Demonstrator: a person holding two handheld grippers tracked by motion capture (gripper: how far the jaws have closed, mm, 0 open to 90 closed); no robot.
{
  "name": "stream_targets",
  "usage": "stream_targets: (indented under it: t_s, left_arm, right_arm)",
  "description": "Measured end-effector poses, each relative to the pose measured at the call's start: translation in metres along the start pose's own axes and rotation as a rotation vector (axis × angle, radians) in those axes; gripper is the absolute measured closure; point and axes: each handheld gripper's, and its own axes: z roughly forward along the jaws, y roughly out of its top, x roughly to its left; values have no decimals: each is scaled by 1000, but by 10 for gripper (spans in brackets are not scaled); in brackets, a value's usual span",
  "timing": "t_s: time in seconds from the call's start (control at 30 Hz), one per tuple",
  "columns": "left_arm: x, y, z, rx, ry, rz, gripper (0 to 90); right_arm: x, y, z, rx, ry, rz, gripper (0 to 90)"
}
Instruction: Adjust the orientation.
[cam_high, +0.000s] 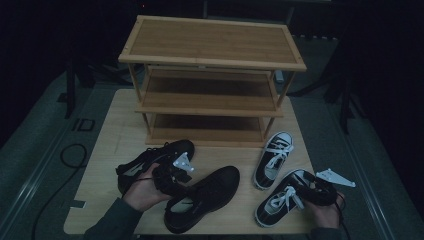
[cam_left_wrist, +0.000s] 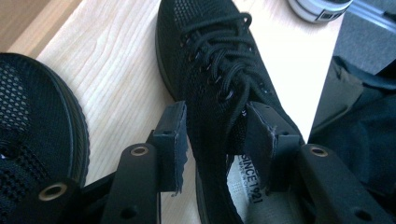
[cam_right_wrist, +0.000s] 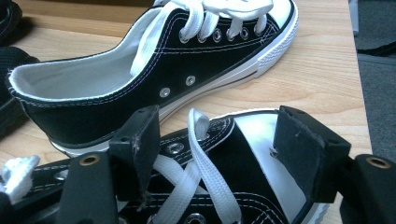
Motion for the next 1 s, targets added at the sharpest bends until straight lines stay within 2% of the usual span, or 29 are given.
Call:
stream_targets:
  t_s: [0.07,0.1,0.17,0.23,0.27,0.3,0.33,0.37,0.57,0.77,0.8,1.0]
  left_arm:
    - [-1,0,6,35,25,8,597]
    - [-1,0,6,35,25,8,599]
    - [-3,1,14,57,52,6,620]
    - [-4,2,19,61,68,-1,688]
    - [-5,3,20,58,71,-4,756]
    - [-6,4,21,54,67,-4,756]
    - [-7,4,21,55,79,-1,859]
    - [-8,4,21,62,98,6,859]
    - [-6,3,19,58,122,-10,875]
    - [3,-3,15,49,150,-53,875]
    - [5,-7,13,42,158,-72,875]
    - [13,-17,6,39,177,-110,876]
  right_arm:
    - [0,0,0,0,0,1,314]
    - [0,0,0,0,0,1,314]
    - [0,0,0,-1,0,1,314]
    - [0,0,0,-2,1,1,314]
    - [0,0,0,-2,2,2,314]
    - [0,0,0,-2,2,2,314]
    - [-1,0,0,-4,4,3,314]
    - [-1,0,0,-4,4,3,314]
    - [-1,0,0,-3,8,4,314]
    - [-1,-1,-1,-4,10,6,314]
    - [-1,0,-1,-4,10,6,314]
    - [-1,0,0,-4,9,5,314]
